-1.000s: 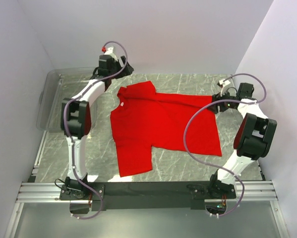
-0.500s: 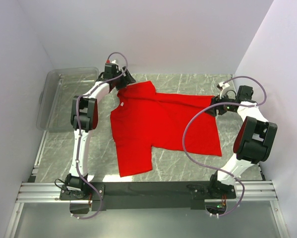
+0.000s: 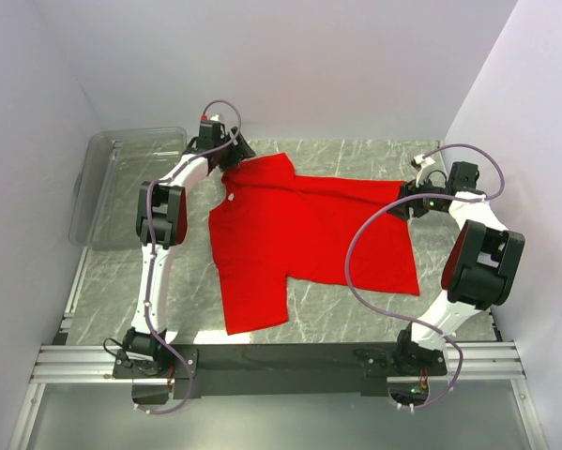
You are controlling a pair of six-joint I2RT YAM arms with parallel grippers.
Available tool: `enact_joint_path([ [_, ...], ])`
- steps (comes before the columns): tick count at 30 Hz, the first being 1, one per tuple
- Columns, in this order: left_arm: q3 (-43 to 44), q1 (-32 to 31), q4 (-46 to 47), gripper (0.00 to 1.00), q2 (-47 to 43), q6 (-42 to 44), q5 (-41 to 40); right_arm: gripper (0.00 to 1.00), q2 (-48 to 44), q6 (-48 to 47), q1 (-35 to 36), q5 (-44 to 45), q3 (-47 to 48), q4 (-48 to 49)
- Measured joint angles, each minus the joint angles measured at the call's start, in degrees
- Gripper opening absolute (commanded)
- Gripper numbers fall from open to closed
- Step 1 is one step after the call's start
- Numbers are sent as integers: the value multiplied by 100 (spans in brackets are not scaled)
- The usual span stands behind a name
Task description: Fold and stack the t-shirts
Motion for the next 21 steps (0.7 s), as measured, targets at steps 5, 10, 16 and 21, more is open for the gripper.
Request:
enact_joint_path([
  [5, 151, 0, -144, 71, 76, -9, -44, 68, 0, 37, -2, -11, 4, -2],
  [10, 151, 0, -208, 56, 98, -13, -42, 68, 0, 85, -7, -20, 11, -2],
  [16, 173, 2, -212, 46, 149, -7, -44, 68, 0, 173, -46, -39, 39, -2],
  [21, 264, 0, -264, 33, 238, -9, -33, 68, -2, 258, -107, -96, 50, 7],
])
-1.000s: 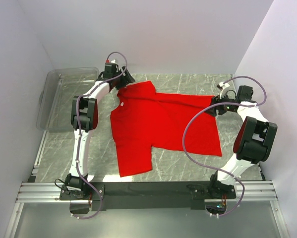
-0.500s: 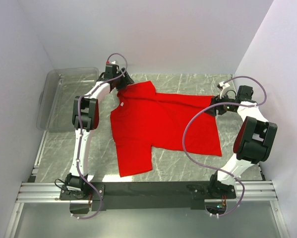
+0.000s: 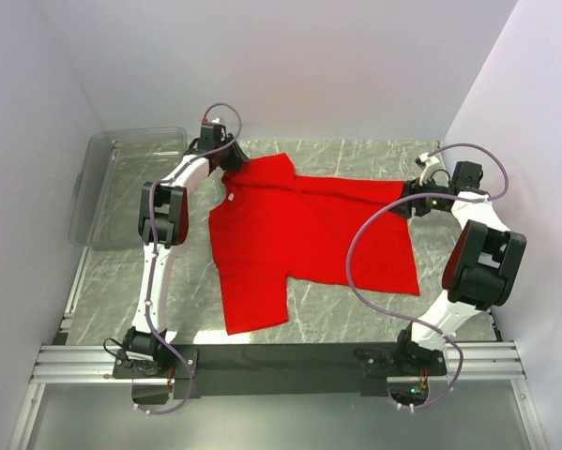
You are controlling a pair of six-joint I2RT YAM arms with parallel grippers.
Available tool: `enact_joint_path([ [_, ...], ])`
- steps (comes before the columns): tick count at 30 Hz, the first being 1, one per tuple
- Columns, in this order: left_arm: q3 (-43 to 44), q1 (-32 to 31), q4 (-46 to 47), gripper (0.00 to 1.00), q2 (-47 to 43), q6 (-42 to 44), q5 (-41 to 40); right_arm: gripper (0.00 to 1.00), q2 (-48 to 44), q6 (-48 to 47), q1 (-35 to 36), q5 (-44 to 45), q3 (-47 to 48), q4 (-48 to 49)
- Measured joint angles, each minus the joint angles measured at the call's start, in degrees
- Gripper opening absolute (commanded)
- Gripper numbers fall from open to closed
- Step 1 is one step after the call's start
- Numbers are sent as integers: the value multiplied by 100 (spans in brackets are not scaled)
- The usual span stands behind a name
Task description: Fold and stack the t-shirts
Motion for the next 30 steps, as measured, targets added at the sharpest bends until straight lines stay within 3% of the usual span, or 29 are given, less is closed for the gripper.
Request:
enact_joint_path([
  [5, 2, -2, -2, 18, 11, -7, 83, 68, -2, 63, -50, -63, 0, 0],
  [8, -9, -11, 68, 1, 11, -4, 142, 68, -4, 83, -72, -74, 0, 2],
  [17, -737, -15, 866, 1, -264, 269, 313, 68, -28, 83, -118, -111, -2, -2],
  [25, -2280, -15, 1832, 1, -1467, 623, 745, 68, -225, 52, -122, -192, -52, -52],
  [30, -2686, -15, 2227, 1, -1930, 787, 1156, 68, -295, 31, -133, -203, -160, -131],
])
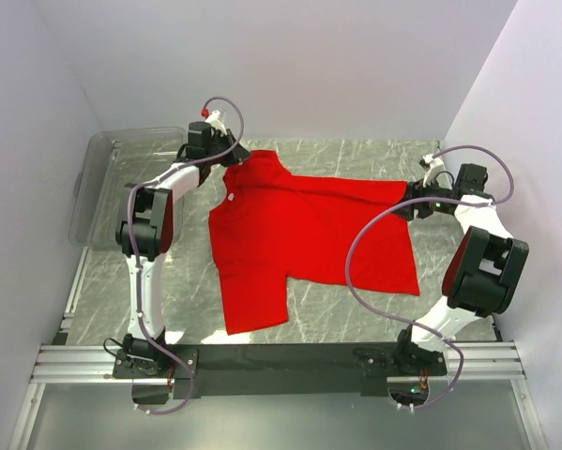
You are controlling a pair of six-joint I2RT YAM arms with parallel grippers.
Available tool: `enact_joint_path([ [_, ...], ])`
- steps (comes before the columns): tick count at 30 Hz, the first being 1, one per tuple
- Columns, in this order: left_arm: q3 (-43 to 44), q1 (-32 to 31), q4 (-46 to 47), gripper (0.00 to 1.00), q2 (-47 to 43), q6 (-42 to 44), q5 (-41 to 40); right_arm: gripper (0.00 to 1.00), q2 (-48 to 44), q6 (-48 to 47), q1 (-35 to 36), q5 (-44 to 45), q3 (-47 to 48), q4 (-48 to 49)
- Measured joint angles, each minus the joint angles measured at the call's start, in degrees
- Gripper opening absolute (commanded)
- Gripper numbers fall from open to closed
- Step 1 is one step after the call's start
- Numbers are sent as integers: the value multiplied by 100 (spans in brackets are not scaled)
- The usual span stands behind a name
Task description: Fold and stack the t-shirts
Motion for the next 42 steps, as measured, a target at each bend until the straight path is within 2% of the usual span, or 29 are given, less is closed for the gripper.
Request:
enact_joint_path([
  [16, -1821, 0, 72, 1, -964, 922, 881, 68, -133, -61, -55, -17, -7, -72],
  [19, -2024, -4, 166, 4, -1163, 1102, 1158, 68, -149, -83, -57, -15, -42, -90],
  [23, -2135, -83, -173, 35, -1381, 1705, 1550, 68, -199, -136, -68, -13, -122, -125],
  [25, -2140, -177, -621, 38, -1462, 2024, 1596, 68, -240, -149, -74, -15, -168, -138],
  [26, -2149, -227, -800, 47, -1491, 2142, 1600, 68, -247, -151, -79, -15, -175, -144],
  [27, -2197, -271, -957, 68, -1545, 2280, 1554, 68, -249, -153, -83, -15, -175, -144],
  [28, -2280, -317, -1121, 96, -1624, 2393, 1458, 68, -249, -157, -87, -15, -175, -144],
  [29, -2400, -345, -1231, 99, -1729, 2424, 1340, 68, -249, -166, -90, -15, -177, -146],
  [33, -3032, -278, -1272, 99, -2424, 2374, 713, 68, -251, -168, -98, -15, -177, -146],
  [35, -3010, -214, -1185, 98, -2632, 2245, 503, 68, -251, -164, -98, -20, -177, -144],
  [38, -2245, -146, -1178, 90, -2393, 1888, 280, 68, -251, -142, -101, -57, -177, -136],
  [42, -490, -140, -1335, 82, -1346, 1467, 243, 68, -251, -122, -101, -105, -177, -136],
])
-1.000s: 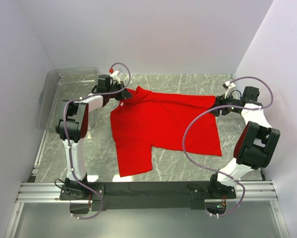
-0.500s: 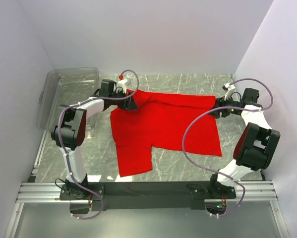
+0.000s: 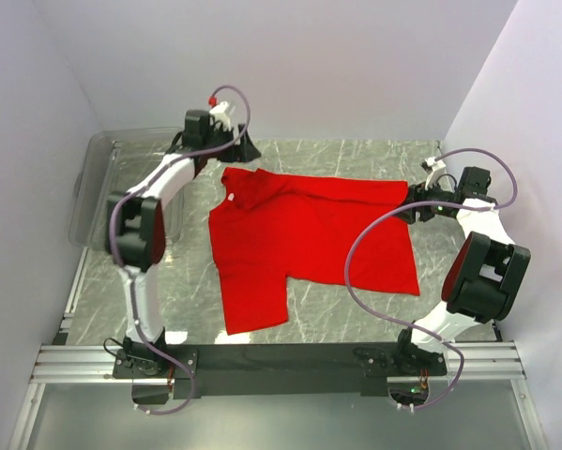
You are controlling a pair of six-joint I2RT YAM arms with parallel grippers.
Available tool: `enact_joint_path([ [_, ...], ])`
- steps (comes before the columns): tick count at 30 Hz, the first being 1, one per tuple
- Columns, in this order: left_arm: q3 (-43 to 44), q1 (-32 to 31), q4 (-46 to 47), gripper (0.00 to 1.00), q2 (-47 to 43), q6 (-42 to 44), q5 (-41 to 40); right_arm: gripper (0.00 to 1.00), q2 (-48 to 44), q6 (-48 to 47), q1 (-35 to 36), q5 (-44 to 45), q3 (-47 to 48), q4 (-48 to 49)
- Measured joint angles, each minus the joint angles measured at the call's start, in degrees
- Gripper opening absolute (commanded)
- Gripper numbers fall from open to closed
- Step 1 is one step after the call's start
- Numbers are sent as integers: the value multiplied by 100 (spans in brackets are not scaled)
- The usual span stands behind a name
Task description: Fold and stack the t-shirts
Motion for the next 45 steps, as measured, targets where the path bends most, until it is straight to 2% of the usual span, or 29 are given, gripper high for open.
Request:
enact_joint_path([
  [3, 1390, -7, -498, 81, 1003, -179, 50, 68, 0, -2, 0, -15, 0, -7],
  [6, 1958, -17, -837, 81, 1641, -282, 46, 68, -9, -2, 0, -17, -22, -2],
  [12, 1969, -42, -1370, 73, 2103, -446, -2, 68, -63, 0, 0, -22, -168, 4],
  [26, 1971, -151, -1034, 51, 2282, -785, -72, 68, -63, 9, 0, -24, -173, 11],
  [31, 1974, -195, -1047, 49, 2426, -824, -262, 68, -63, 22, 0, -33, -181, 9],
  [34, 1974, -221, -1047, 41, 2439, -824, -424, 68, -63, 22, 0, -37, -184, 11],
  [35, 1976, -229, -1038, 35, 2437, -815, -472, 68, -63, 22, 0, -39, -184, 11],
  [38, 1976, -264, -1051, 28, 2439, -763, -673, 68, -63, 24, 0, -39, -184, 11],
  [45, 1974, -317, -1040, 18, 2437, -693, -876, 67, -63, 24, 0, -42, -184, 9],
])
